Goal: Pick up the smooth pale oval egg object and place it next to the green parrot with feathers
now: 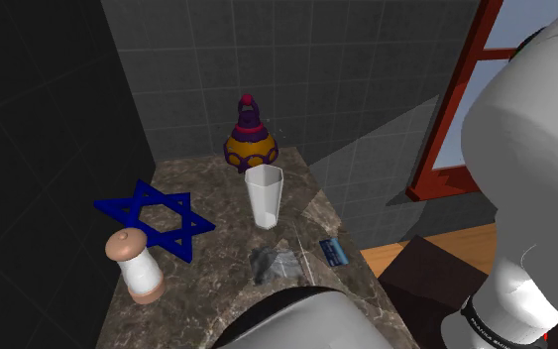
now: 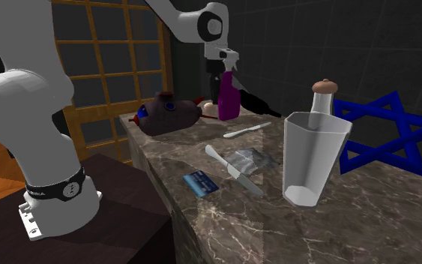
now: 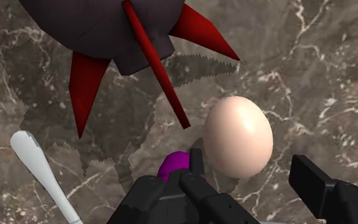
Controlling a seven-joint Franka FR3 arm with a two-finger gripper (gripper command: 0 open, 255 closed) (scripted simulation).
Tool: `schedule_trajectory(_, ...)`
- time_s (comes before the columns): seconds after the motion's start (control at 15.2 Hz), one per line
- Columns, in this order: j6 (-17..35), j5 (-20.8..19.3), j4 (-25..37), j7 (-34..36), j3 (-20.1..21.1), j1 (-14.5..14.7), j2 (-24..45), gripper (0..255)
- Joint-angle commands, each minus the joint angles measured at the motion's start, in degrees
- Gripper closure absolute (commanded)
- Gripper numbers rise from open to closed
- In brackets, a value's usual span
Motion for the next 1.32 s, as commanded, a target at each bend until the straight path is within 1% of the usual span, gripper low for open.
schedule_trajectory(0.0, 1.38, 0.64, -1.31, -0.79, -0.51, -0.36, 3.8, 255)
schedule_trajectory(0.33, 1.39, 0.78, -1.31, -0.89, -0.89, -0.01, 3.73, 255)
schedule_trajectory(0.4, 0.52, 2.1, -1.86, -1.78, -0.61, -0.57, 1.89, 0)
schedule_trajectory(0.59, 0.82, 2.86, -3.04, -2.86, -0.65, -1.25, 0.79, 0)
schedule_trajectory(0.66, 0.44, 3.7, -3.6, -3.38, -0.43, -1.56, -0.42, 0)
schedule_trajectory(0.73, 1.39, 0.78, -1.31, -0.89, -0.9, 0.0, 3.73, 0)
schedule_trajectory(0.99, -5.26, 3.33, 2.74, -2.64, -0.19, -0.78, 0.44, 0)
schedule_trajectory(1.25, -5.26, 3.33, 2.74, -2.64, -0.19, -0.78, 0.44, 0)
